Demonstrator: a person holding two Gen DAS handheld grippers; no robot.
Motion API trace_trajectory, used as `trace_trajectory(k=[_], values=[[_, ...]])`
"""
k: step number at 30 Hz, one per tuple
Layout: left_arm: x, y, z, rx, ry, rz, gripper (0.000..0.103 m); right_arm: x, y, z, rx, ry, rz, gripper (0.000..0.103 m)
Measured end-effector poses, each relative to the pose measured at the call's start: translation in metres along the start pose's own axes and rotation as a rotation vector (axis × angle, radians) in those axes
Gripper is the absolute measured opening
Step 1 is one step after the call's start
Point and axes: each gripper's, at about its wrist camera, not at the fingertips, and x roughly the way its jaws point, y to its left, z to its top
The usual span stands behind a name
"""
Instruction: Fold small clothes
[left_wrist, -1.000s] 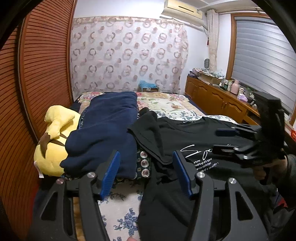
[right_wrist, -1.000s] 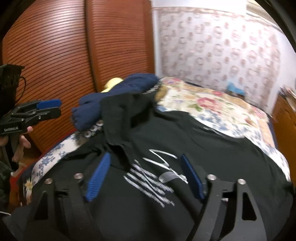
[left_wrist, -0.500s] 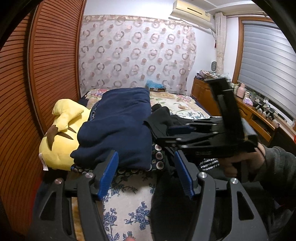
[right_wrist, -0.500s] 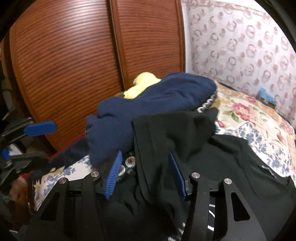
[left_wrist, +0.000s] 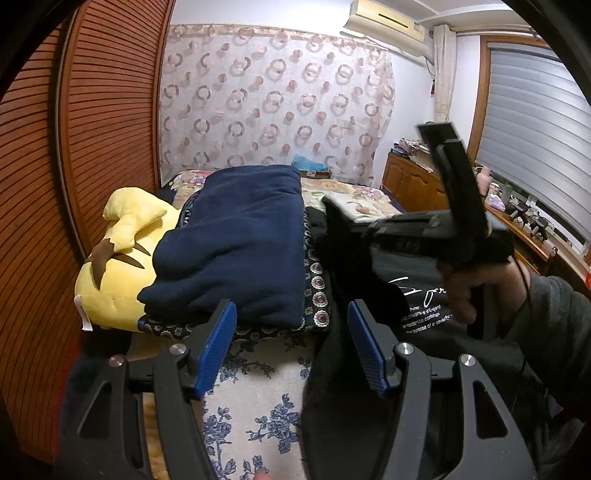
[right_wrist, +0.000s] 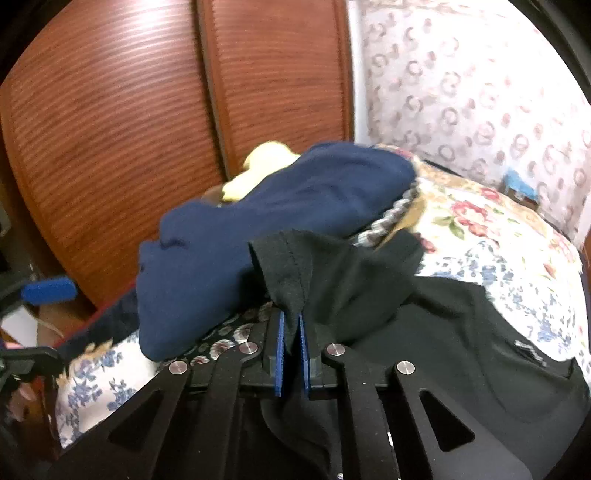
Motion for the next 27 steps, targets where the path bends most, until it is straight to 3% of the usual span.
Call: trace_trajectory(k=[3, 8, 10, 11, 20, 23, 27], values=[[0.002, -0.004, 0.0, 0.005, 0.001, -0.005, 0.062, -0.019, -0.023, 0.004, 0.044, -0.015, -0.064, 0.003], [0.009, -0.01, 0.002, 0.01, 0.012, -0.013, 0.062, -0.035, -0.068, -0.003, 0.133, 0.032, -0.21, 0.006], [0.013, -0.012, 0.004, 0.009, 0.018, -0.02, 0.062, -0.038, -0.08, -0.006, 0.15, 0.05, -0.241, 0.041], [0.015, -0.014, 0.004, 0.011, 0.02, -0.023, 0.062, -0.041, -0.087, -0.007, 0.156, 0.05, -0.245, 0.047], [0.036, -0.038, 0.009, 0.052, 0.058, -0.045, 0.062, -0.09, -0.111, -0.031, 0.167, 0.027, -0.283, 0.054], [0.047, -0.043, 0.015, 0.062, 0.074, -0.044, 0.062, -0.106, -0.127, -0.055, 0.171, 0.043, -0.288, 0.066], [0.069, -0.054, 0.026, 0.085, 0.102, -0.041, 0.062, -0.121, -0.148, -0.089, 0.174, 0.088, -0.335, 0.068]])
